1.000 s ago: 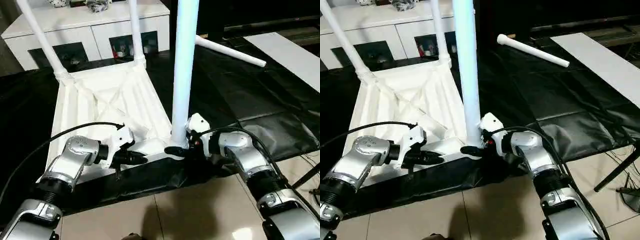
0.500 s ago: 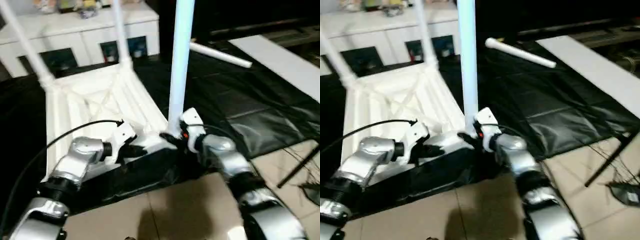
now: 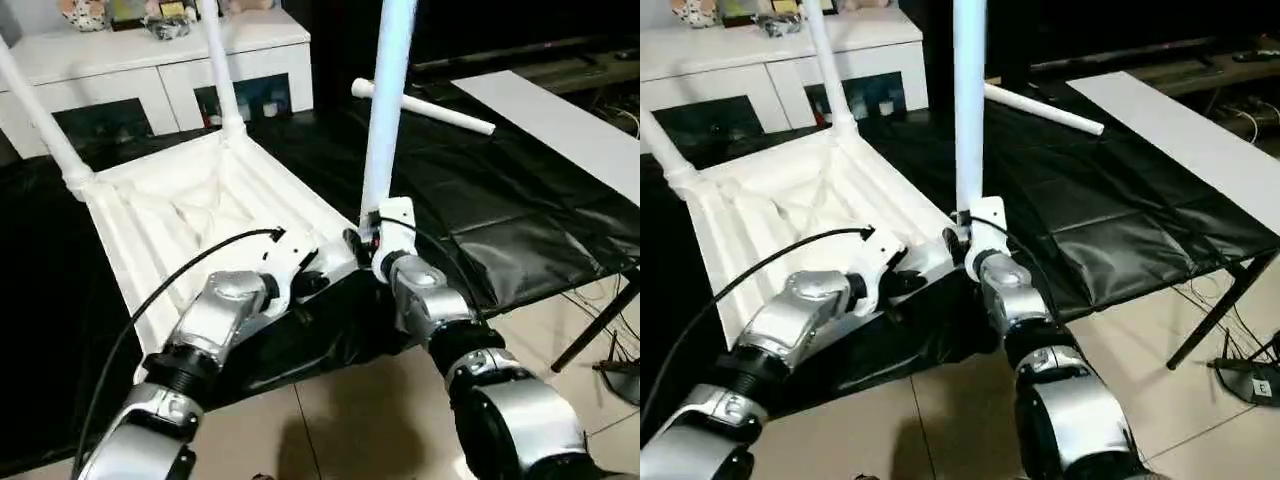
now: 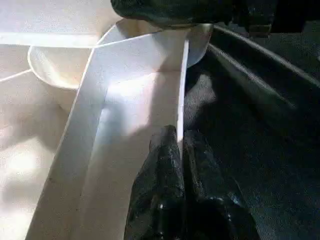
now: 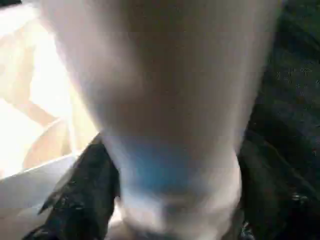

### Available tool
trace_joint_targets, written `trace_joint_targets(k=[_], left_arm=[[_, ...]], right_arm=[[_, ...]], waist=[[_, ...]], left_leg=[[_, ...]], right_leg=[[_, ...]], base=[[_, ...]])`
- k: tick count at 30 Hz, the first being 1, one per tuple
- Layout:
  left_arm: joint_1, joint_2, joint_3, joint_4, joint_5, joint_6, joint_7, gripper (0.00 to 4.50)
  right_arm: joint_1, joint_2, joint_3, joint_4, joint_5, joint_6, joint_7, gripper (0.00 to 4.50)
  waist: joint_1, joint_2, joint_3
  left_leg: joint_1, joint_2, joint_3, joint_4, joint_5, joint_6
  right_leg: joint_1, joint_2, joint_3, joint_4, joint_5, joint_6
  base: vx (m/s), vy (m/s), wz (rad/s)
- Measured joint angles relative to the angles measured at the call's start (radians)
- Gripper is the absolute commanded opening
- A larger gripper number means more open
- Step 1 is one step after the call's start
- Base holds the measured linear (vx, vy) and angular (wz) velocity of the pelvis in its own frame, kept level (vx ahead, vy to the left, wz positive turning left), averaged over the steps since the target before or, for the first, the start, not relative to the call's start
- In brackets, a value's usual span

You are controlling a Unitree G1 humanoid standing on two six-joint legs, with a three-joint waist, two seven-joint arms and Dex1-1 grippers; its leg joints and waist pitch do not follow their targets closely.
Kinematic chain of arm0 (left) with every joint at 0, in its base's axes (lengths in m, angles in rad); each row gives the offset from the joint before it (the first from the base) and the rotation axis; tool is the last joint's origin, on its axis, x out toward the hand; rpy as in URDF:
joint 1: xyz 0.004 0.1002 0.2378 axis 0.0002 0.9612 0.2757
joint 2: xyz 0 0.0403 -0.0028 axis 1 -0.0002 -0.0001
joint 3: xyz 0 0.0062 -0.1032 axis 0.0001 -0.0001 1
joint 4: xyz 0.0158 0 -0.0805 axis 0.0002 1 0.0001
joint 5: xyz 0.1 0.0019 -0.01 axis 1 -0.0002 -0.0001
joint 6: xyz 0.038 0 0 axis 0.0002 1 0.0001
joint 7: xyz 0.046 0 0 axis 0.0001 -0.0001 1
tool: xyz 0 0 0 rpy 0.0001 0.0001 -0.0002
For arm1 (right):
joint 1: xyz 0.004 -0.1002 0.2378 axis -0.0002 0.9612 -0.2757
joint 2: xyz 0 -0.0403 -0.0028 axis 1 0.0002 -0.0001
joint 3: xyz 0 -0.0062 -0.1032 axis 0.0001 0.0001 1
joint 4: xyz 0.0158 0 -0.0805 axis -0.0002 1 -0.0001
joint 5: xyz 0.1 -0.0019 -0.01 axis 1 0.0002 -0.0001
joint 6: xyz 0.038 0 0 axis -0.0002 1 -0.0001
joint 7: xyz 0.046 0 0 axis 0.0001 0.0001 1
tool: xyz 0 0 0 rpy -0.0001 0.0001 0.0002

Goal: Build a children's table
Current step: Rotate leg to tighten

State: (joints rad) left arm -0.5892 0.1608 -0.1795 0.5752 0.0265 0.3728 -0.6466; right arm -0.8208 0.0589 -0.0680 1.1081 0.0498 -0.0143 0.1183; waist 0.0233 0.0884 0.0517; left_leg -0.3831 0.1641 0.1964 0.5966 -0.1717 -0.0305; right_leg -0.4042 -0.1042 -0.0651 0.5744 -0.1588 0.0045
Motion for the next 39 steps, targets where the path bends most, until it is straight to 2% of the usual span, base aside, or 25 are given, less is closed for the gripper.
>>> trace_joint_targets(k=[2, 5, 8, 11, 13, 16, 21, 24, 30, 31, 34, 36, 39], left_arm=[[0.000, 0.007, 0.020, 0.001, 0.008, -0.001, 0.034, 0.00], [0.000, 0.026, 0.019, 0.001, 0.008, -0.028, 0.022, 0.00], [-0.004, 0.046, 0.011, 0.023, 0.013, -0.085, 0.006, 0.00], [-0.040, 0.046, -0.003, 0.099, 0.041, -0.187, 0.012, 0.00], [-0.066, 0.043, 0.001, 0.149, 0.046, -0.226, 0.020, 0.55], [-0.098, 0.030, 0.037, 0.158, 0.018, -0.294, 0.041, 0.55], [-0.160, 0.021, 0.119, 0.147, -0.032, -0.353, 0.120, 1.11], [-0.167, 0.036, 0.150, 0.146, -0.034, -0.366, 0.178, 1.11], [-0.138, 0.170, 0.232, 0.093, -0.030, -0.290, 0.271, 1.11], [-0.107, 0.227, 0.252, 0.069, -0.023, -0.261, 0.292, 1.11], [-0.033, 0.358, 0.315, 0.061, 0.017, -0.208, 0.343, 1.11], [0.008, 0.407, 0.340, 0.060, 0.036, -0.186, 0.363, 1.11], [0.071, 0.457, 0.359, 0.058, 0.052, -0.155, 0.371, 1.11]], right_arm=[[-0.001, 0.025, 0.001, 0.005, -0.001, -0.022, 0.010, 3.55], [0.000, 0.017, 0.014, 0.004, -0.006, -0.037, 0.056, 3.55], [0.018, -0.005, 0.043, -0.031, -0.020, -0.040, 0.093, 3.55], [0.089, -0.047, 0.067, -0.137, -0.027, -0.039, 0.146, 3.55], [0.131, -0.067, 0.072, -0.214, -0.028, -0.032, 0.156, 3.59], [0.165, -0.089, 0.078, -0.288, -0.042, -0.021, 0.169, 3.59], [0.288, -0.123, 0.099, -0.505, -0.043, 0.087, 0.195, 3.59], [0.341, -0.139, 0.116, -0.588, -0.043, 0.143, 0.207, 3.59], [0.375, -0.157, 0.125, -0.689, -0.048, 0.247, 0.213, 3.59], [0.385, -0.156, 0.135, -0.700, -0.048, 0.268, 0.218, 3.59], [0.392, -0.158, 0.149, -0.683, -0.053, 0.285, 0.220, 3.59], [0.386, -0.161, 0.154, -0.660, -0.062, 0.285, 0.221, 3.59], [0.364, -0.152, 0.165, -0.631, -0.066, 0.285, 0.224, 3.59]], waist=[[-0.018, 0.000, 0.000], [-0.022, -0.001, 0.000], [-0.016, 0.000, 0.000], [0.009, 0.001, 0.000], [0.015, 0.004, 0.000], [0.023, 0.004, 0.000], [0.034, 0.005, 0.000], [0.029, 0.007, -0.001], [0.009, 0.014, -0.001], [0.001, 0.015, -0.001], [-0.009, 0.016, -0.001], [-0.007, 0.016, -0.001], [0.003, 0.016, -0.001]], left_leg=[[-0.002, 0.000, -0.002, 0.000, 0.000, 0.000], [-0.005, 0.000, -0.003, 0.000, 0.000, 0.000], [-0.007, 0.001, -0.002, -0.003, 0.000, 0.000], [-0.008, 0.002, 0.001, -0.007, 0.000, 0.000], [-0.010, 0.003, 0.002, -0.007, 0.000, 0.000], [-0.019, 0.005, 0.001, -0.004, 0.001, 0.008], [-0.020, 0.004, 0.002, -0.002, 0.000, 0.011], [-0.019, 0.005, 0.002, -0.001, -0.003, 0.006], [-0.016, 0.008, 0.000, -0.001, -0.002, 0.003], [-0.014, 0.008, 0.000, -0.001, -0.002, 0.002], [-0.013, 0.010, -0.006, -0.001, -0.004, -0.003], [-0.013, 0.010, -0.008, -0.001, -0.004, -0.004], [-0.013, 0.010, -0.009, -0.002, -0.005, -0.005]], right_leg=[[-0.004, -0.002, -0.005, 0.000, 0.000, 0.000], [-0.010, -0.002, -0.005, 0.003, 0.002, -0.002], [-0.014, -0.002, -0.005, 0.005, 0.014, -0.010], [-0.014, -0.002, -0.005, 0.005, 0.015, -0.011], [-0.015, -0.001, -0.005, 0.006, 0.015, -0.011], [-0.020, -0.001, -0.007, 0.005, 0.015, -0.010], [-0.020, -0.001, -0.006, 0.004, 0.015, -0.011], [-0.019, -0.001, -0.005, 0.005, 0.015, -0.010], [-0.016, 0.004, -0.005, 0.005, 0.015, -0.010], [-0.016, 0.006, -0.003, 0.005, 0.015, -0.010], [-0.015, 0.010, -0.004, 0.005, 0.014, -0.009], [-0.015, 0.011, -0.004, 0.005, 0.014, -0.009], [-0.015, 0.011, -0.003, 0.005, 0.014, -0.008]], base=[[0.000, 0.000, 0.00], [0.000, 0.000, 0.00], [0.000, 0.000, 0.00], [0.000, 0.000, 0.00], [0.000, 0.000, 0.00], [0.000, 0.000, 0.00], [0.000, 0.000, 0.00], [0.000, 0.000, 0.00], [0.000, 0.000, 0.00], [0.000, 0.000, 0.00], [0.000, 0.000, 0.00], [0.000, 0.000, 0.00], [0.000, 0.000, 0.00]])
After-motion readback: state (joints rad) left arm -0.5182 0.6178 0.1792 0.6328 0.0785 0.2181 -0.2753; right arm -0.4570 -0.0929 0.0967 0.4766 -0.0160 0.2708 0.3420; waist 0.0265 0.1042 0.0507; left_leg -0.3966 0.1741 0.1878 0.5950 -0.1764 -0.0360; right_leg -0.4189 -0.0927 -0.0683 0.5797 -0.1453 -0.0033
